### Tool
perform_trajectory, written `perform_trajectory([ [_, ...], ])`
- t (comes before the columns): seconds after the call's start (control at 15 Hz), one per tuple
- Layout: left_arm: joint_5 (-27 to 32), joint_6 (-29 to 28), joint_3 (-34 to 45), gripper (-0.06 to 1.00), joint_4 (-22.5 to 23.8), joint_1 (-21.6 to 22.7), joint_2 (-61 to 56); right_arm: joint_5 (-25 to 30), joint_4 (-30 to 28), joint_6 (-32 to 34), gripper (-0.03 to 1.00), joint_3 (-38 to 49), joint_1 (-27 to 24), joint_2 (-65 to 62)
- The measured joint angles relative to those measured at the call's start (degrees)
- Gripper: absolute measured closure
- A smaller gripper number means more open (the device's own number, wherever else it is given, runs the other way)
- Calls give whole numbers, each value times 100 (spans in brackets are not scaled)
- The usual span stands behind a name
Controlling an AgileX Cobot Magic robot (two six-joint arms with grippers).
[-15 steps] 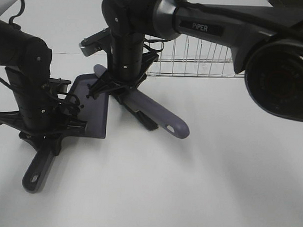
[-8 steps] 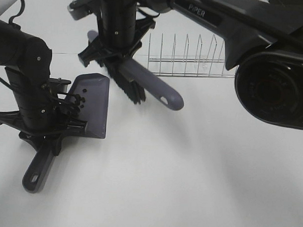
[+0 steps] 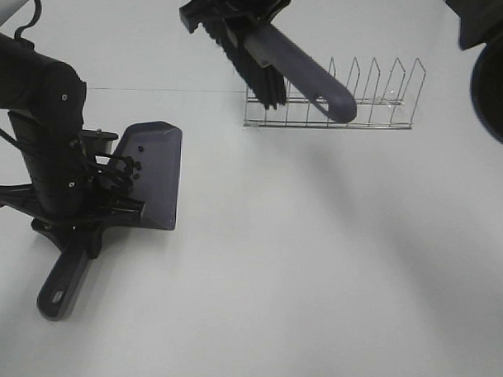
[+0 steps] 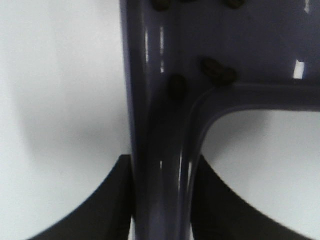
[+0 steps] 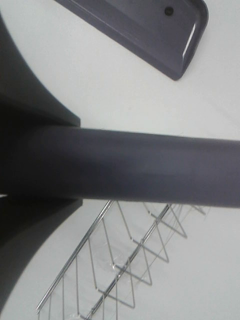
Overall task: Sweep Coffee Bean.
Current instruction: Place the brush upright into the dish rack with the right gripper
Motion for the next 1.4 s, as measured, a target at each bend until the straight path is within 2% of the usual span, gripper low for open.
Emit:
perform_trajectory([
  [0.13, 0, 0, 0, 68, 0, 0, 0, 0, 57, -17, 61, 327, -189, -298],
  [0.33, 0, 0, 0, 68, 0, 0, 0, -6, 298, -17, 61, 1358, -722, -1026],
  [0.73, 0, 6, 0, 68, 0, 0, 0, -11, 728, 40, 61, 3300, -2504, -2086],
  [0.87, 0, 11, 0, 68, 0, 0, 0, 11, 848, 40, 61, 3730, -2647, -2045],
  [1.07, 0, 17, 0, 68, 0, 0, 0, -80, 985, 86, 61, 3845, -2641, -1736],
  [1.4, 0, 29, 0, 68, -6, 0, 0, -670, 825, 201, 61, 3845, -2641, -1175],
])
